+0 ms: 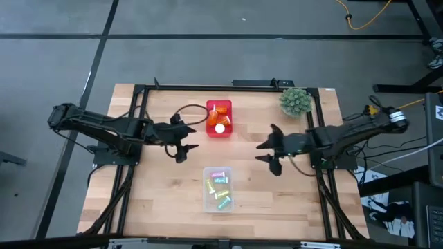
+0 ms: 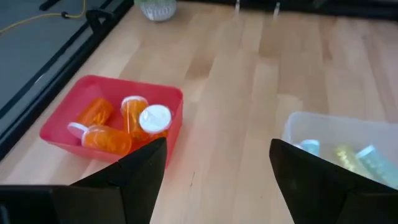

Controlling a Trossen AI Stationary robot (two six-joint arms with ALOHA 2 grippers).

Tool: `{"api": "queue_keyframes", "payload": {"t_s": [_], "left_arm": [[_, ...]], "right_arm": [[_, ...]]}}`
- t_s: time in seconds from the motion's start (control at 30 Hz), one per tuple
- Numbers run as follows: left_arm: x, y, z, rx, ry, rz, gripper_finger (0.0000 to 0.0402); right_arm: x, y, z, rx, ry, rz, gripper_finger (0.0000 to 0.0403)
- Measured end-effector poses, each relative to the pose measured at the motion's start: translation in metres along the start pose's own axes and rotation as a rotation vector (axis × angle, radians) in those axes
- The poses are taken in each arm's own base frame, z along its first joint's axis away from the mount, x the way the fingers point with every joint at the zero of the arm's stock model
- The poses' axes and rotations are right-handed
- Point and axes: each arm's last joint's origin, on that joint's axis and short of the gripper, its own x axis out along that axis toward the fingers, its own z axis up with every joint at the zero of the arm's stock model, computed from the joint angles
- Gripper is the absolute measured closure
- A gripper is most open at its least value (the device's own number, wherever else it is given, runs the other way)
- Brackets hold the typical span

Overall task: Pick and place medicine bottles into bin by pill shape (circle, oval)
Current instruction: Return to Home Position

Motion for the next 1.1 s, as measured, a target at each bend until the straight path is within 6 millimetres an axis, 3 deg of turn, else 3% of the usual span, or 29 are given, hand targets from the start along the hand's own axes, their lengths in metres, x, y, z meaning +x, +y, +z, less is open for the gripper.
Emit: {"api": "queue_keyframes", "payload": {"t_s": [0.2, 0.5, 0.63, 0.77, 1.1], "left_arm": [[-0.017, 0.005, 0.005, -0.082, -0.059, -0.016, 0.0124], [-0.018, 0.006, -0.002, -0.126, 0.006, -0.016, 0.0124], [-0.019, 0.005, -0.017, -0.135, 0.176, -0.073, 0.0124], [-0.022, 0.004, -0.022, -0.158, 0.219, -0.059, 0.0124], [-0.051, 0.005, -0.029, -0.109, 0.060, -0.147, 0.0124]], "right_arm": [[-0.009, -0.017, -0.039, -0.010, -0.283, 0.150, 0.0186], [-0.004, -0.034, -0.079, 0.083, -0.412, 0.220, 0.0186], [-0.002, -0.037, -0.085, 0.099, -0.399, 0.217, 0.0186], [-0.001, -0.038, -0.088, 0.072, -0.395, 0.208, 0.0186], [0.000, -0.038, -0.089, -0.027, -0.392, 0.183, 0.0186]]}}
